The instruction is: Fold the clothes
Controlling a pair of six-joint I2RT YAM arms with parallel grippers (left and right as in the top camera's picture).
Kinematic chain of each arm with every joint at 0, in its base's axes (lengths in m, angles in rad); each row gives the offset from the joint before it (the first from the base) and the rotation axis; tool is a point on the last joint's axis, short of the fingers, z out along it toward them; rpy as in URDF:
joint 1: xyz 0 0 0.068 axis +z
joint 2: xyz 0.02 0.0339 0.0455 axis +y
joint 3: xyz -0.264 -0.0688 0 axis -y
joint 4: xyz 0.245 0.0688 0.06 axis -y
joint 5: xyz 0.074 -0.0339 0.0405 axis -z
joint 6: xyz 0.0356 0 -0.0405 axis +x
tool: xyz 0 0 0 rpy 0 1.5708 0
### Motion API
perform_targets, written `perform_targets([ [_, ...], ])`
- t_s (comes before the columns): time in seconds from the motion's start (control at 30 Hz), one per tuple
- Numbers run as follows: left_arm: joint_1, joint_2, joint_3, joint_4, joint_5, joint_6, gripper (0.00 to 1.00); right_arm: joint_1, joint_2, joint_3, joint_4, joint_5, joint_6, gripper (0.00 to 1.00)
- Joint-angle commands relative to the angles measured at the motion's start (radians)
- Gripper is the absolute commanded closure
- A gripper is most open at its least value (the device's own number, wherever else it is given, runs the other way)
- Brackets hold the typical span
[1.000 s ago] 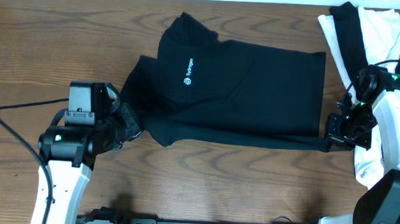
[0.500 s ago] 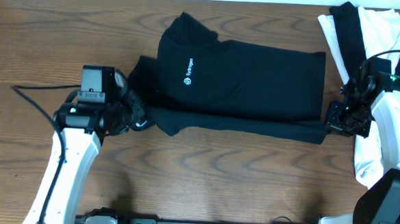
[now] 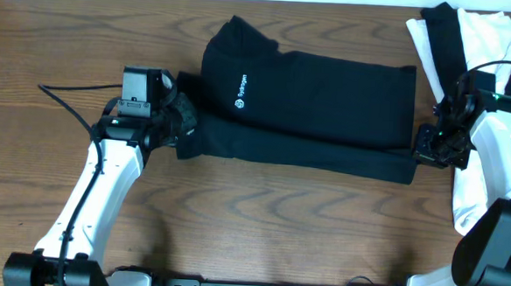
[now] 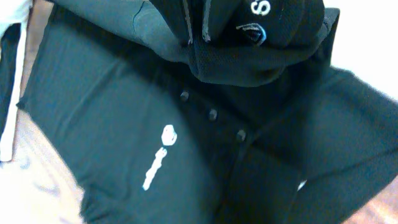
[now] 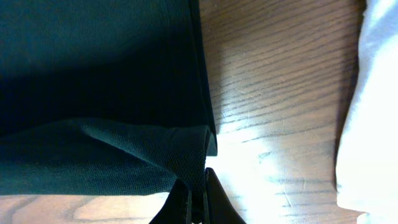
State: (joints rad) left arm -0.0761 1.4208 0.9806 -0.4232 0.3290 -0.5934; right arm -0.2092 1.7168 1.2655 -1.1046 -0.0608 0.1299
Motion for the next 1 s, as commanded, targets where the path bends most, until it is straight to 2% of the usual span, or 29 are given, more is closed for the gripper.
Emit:
perform_targets([
  [0.0, 0.0, 0.031, 0.016, 0.034, -0.018, 0.017, 0.94, -0.008, 0.022, -0.004, 0.009, 0.0, 0.015, 0.99],
  [0.67, -0.035, 0.227, 0.016, 0.277, -0.036, 0.017, 0.93, -0.006, 0.064, -0.006, 0.111, 0.0, 0.016, 0.99],
  [0.97, -0.036, 0.246, 0.016, 0.32, -0.132, 0.025, 0.94, -0.006, 0.064, -0.019, 0.145, 0.0, 0.024, 0.99],
])
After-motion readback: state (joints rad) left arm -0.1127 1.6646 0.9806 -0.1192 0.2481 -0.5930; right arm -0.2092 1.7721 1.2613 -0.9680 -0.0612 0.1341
